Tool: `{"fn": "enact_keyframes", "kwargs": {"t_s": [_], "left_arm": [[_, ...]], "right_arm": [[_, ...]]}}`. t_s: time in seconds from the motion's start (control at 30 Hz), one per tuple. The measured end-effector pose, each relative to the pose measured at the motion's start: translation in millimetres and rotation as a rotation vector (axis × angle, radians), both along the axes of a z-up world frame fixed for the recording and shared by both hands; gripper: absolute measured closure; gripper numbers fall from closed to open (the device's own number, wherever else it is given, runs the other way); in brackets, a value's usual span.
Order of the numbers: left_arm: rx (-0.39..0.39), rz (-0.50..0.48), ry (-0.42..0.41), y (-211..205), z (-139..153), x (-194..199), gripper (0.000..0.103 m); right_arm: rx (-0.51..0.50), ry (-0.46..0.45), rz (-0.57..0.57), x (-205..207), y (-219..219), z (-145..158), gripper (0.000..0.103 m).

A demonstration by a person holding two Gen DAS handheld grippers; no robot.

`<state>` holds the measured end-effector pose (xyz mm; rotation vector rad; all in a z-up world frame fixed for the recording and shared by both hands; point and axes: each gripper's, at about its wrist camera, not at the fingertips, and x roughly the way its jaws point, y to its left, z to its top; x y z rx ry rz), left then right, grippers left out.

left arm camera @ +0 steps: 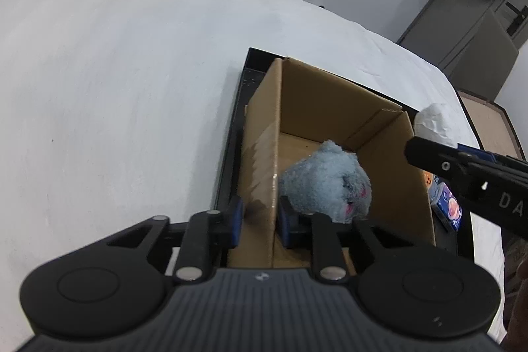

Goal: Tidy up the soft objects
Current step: 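Carry the white bundle with the right gripper and drop it into the box, then grasp the black-and-white plush patch with the right gripper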

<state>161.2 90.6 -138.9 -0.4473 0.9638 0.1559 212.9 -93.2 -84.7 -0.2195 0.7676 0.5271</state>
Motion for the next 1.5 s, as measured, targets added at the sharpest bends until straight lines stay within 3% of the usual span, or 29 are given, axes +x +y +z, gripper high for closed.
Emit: {"fn": "enact_keyframes", "kwargs": {"t_s": [0.4, 0.5, 0.83, 0.9, 1.03, 1.1, 1.27, 1.37, 1.5], "left_arm": [[-0.036, 0.035, 0.003, 8.3, -3.3, 1.5, 0.086], [-0.040, 0.037, 0.004, 9.9, -3.8, 0.9, 0.086], [-0.043, 0.036, 0.003, 12.1, -3.8, 0.2, 0.085], [-0.042, 0.033, 0.001, 11.2, -3.4, 0.3, 0.085], [-0.022, 0.033, -0.002, 7.2, -1.1, 0.1, 0.082], [-0.010, 0.030, -0.004, 5.1, 0.9, 0.0, 0.081], [-0.005, 0.028, 0.002, 1.8, 5.1, 0.3, 0.051], [0.033, 0.021, -0.017, -3.3, 9.7, -2.0, 0.041], [0.055, 0.006, -0.016, -7.7, 11.1, -1.4, 0.036]], "right_arm": [[0.016, -0.025, 0.054, 7.4, 26.1, -1.7, 0.061], [0.048, -0.017, 0.076, 7.0, 29.4, -4.0, 0.047], [0.025, 0.028, 0.048, -1.5, 15.6, -11.3, 0.046], [0.026, 0.033, 0.035, -3.4, 9.9, -10.4, 0.043], [0.033, 0.031, -0.007, -8.7, -3.1, -9.7, 0.027], [0.030, 0.027, -0.031, -11.0, -10.0, -10.3, 0.026], [0.018, 0.031, -0.093, -15.3, -30.9, -14.2, 0.023], [0.009, 0.036, -0.111, -15.0, -41.7, -16.9, 0.019], [0.025, 0.038, -0.125, -16.0, -57.2, -16.9, 0.014]]}}
